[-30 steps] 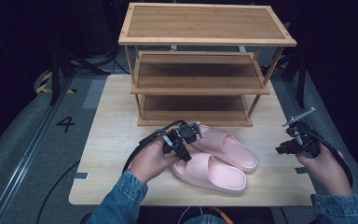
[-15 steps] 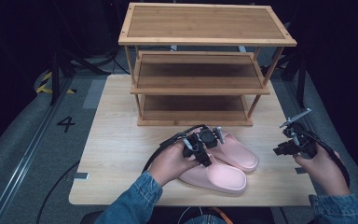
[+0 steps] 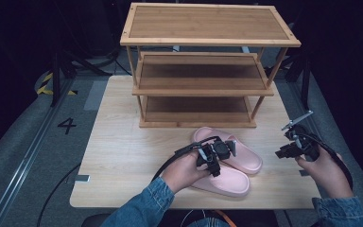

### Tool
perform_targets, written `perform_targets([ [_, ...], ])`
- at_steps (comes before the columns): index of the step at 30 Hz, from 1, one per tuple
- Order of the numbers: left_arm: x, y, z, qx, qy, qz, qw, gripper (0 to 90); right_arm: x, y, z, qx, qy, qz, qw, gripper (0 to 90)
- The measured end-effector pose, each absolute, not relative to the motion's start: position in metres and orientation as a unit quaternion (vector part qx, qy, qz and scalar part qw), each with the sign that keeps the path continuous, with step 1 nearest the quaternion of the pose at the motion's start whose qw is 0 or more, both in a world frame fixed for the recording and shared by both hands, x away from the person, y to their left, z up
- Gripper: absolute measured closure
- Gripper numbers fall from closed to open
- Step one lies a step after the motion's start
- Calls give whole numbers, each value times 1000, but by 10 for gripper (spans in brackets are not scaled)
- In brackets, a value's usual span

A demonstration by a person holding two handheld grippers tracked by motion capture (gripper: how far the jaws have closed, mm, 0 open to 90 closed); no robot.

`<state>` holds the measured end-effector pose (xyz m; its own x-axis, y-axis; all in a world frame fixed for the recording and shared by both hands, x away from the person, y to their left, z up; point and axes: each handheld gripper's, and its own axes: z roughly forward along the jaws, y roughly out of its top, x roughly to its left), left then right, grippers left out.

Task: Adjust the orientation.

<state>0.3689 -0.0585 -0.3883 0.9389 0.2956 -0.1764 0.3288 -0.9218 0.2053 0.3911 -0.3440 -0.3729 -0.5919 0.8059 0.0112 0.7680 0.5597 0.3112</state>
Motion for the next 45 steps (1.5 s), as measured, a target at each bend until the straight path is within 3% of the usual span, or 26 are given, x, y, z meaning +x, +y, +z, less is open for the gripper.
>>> perform_targets([
  [14, 385, -20, -388, 971, 220, -37, 91, 802, 397, -339, -375, 441, 884, 143, 60, 651],
  [29, 401, 37, -386, 948, 297, -34, 107, 777, 405, -333, -377, 430, 889, 143, 55, 641],
  [45, 398, 81, -385, 927, 363, -41, 85, 738, 413, -327, -374, 421, 893, 147, 57, 641],
])
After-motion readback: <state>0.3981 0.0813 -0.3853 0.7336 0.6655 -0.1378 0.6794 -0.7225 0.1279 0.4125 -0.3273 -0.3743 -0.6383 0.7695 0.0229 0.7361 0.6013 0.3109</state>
